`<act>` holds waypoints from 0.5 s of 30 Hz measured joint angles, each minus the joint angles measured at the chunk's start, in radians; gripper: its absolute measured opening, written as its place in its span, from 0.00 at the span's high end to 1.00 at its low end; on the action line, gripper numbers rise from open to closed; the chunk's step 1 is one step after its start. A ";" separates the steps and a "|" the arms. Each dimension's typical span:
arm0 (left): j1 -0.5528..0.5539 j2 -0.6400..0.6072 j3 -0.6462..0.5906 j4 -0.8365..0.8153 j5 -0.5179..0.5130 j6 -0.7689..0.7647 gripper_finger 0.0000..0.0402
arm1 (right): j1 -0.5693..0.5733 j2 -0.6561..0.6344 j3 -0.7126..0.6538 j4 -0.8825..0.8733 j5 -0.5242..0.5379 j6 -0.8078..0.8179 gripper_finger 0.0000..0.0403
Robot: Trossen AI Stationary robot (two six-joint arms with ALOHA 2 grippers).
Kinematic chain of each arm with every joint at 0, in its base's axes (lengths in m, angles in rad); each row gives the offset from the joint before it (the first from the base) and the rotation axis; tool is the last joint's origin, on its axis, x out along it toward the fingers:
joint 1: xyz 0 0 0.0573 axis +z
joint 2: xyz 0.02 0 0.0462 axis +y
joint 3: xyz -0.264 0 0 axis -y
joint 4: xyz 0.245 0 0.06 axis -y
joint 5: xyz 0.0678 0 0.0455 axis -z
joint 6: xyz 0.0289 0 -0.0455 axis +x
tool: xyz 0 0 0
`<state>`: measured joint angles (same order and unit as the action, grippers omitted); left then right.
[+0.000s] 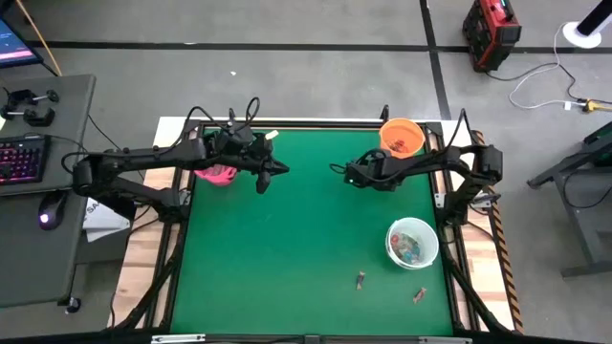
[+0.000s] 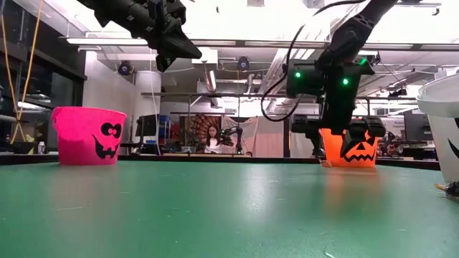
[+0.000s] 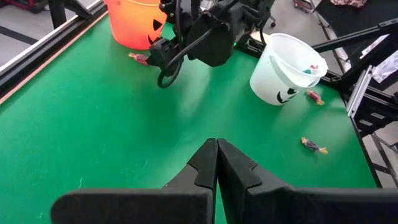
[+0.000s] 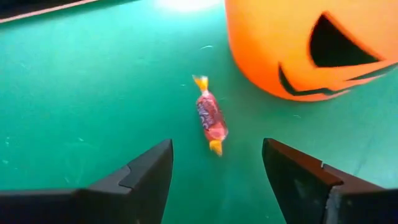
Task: Sort candy by brand, put in halloween buckets
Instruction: Put the pink candy into the orange bucket
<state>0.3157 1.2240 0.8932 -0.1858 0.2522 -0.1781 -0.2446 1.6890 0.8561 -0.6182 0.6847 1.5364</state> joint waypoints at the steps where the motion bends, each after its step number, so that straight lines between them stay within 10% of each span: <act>1: 0.000 0.000 0.000 -0.001 0.000 0.002 1.00 | -0.004 0.000 -0.011 0.025 0.001 0.000 0.41; 15: 0.000 0.000 0.000 -0.002 0.000 0.025 1.00 | -0.111 0.000 -0.100 0.246 -0.054 -0.196 0.46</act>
<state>0.3157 1.2240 0.8932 -0.1875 0.2520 -0.1528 -0.3555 1.6894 0.7563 -0.3718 0.6308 1.3401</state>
